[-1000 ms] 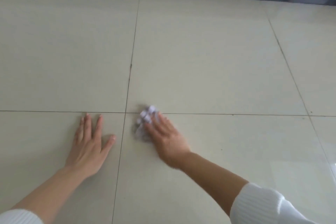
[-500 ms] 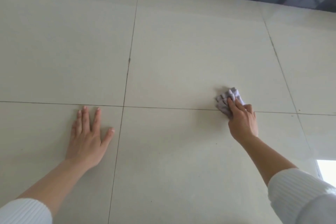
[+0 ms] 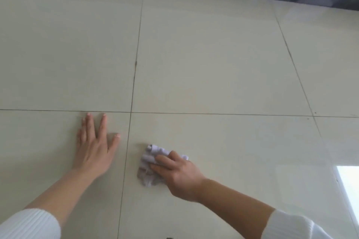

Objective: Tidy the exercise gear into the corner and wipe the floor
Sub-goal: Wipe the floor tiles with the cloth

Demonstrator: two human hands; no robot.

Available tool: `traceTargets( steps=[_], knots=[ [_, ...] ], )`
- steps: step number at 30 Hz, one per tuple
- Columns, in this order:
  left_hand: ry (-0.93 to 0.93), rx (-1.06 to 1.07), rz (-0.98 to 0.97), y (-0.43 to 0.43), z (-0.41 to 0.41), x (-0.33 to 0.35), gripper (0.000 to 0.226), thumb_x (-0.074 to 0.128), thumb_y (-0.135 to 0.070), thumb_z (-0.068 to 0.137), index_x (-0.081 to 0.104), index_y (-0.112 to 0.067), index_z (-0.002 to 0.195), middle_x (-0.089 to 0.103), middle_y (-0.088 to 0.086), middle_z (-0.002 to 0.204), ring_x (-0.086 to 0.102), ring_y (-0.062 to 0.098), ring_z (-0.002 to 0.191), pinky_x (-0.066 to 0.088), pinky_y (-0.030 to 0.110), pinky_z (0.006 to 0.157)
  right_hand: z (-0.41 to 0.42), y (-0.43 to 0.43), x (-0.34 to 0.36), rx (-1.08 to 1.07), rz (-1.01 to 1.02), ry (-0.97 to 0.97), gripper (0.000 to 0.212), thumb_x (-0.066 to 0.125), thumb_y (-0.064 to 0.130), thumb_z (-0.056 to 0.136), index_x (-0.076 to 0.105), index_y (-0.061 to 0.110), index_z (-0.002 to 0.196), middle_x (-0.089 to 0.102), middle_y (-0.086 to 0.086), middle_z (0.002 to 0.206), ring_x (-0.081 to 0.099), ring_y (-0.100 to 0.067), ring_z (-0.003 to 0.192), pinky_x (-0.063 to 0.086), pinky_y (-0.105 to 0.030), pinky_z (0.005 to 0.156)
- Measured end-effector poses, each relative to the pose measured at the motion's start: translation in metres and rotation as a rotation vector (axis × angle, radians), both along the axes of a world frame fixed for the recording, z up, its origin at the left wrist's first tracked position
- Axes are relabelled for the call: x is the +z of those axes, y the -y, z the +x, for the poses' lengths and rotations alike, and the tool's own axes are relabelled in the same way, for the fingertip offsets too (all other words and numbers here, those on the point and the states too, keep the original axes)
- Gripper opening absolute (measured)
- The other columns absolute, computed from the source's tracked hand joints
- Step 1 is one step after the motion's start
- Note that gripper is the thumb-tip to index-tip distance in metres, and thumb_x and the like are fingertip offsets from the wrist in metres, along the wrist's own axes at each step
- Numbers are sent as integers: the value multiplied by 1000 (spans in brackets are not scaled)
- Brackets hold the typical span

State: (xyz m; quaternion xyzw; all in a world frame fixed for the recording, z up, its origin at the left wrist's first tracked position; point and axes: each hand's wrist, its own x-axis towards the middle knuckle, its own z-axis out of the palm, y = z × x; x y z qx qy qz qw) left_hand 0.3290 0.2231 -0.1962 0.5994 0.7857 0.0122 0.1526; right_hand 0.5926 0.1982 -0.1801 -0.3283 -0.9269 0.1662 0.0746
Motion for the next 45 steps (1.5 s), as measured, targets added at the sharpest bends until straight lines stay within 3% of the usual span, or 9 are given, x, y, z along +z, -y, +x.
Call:
traceTargets(
  steps=[4,11,16,18,22,28,33,37,45],
  knots=[
    [24,90,21,11,-18,6,71,34,-45,96,4,-18,154,-15,19,158,-8,32,147,1,43,118,16,-79,-5,-216,16,63,47,64,12,81,56,23,126,51,-6,125,54,-32,80,52,-39,47],
    [-21,150,-48,32,-59,1,74,14,-61,92,-5,-23,153,-11,18,159,-12,26,147,-3,39,119,-4,-170,-4,-869,-38,139,52,46,0,89,40,8,140,28,-16,142,35,-36,124,45,-37,91],
    [-9,161,-18,33,-58,-2,78,12,-63,88,2,-22,154,-5,18,159,-8,28,147,1,42,119,-106,-105,-19,-305,-14,-42,57,58,4,84,45,7,139,37,-15,147,34,-39,134,48,-42,96],
    [2,158,16,33,-61,-3,78,11,-62,87,10,-20,153,0,19,159,-1,31,147,5,45,118,-127,-68,-18,-43,-46,-108,57,66,7,78,53,8,133,50,-13,134,53,-39,113,55,-40,83],
    [0,212,74,22,-74,1,76,14,-58,89,17,-15,152,0,22,158,3,35,146,8,48,117,-117,-66,-9,294,65,-14,57,61,15,74,54,18,131,52,2,115,49,-24,88,47,-31,66],
    [-34,228,74,-10,-110,2,71,12,-58,94,2,-20,154,-12,16,159,-11,27,147,-4,40,119,-82,-166,-8,-213,323,194,57,57,11,77,53,19,134,55,-5,128,51,-29,100,39,-37,77],
    [-45,235,64,-50,-145,-1,73,17,-55,93,4,-18,154,-9,16,159,-10,27,147,-2,41,119,-58,-246,-5,-636,195,368,71,44,8,90,15,25,152,13,2,159,7,-22,145,17,-41,109],
    [-68,229,155,-60,-154,-15,74,18,-57,93,18,-12,152,9,23,157,6,34,147,8,45,119,-91,-283,-5,-843,-69,158,67,39,1,88,25,22,150,15,2,159,9,-20,146,29,-39,111],
    [-40,251,167,-58,-149,-8,71,29,-51,90,25,-12,150,18,21,157,12,32,146,16,45,117,-198,-174,-9,-338,-119,-74,74,34,-15,73,43,10,142,34,-8,153,22,-30,144,22,-45,117]
  ],
)
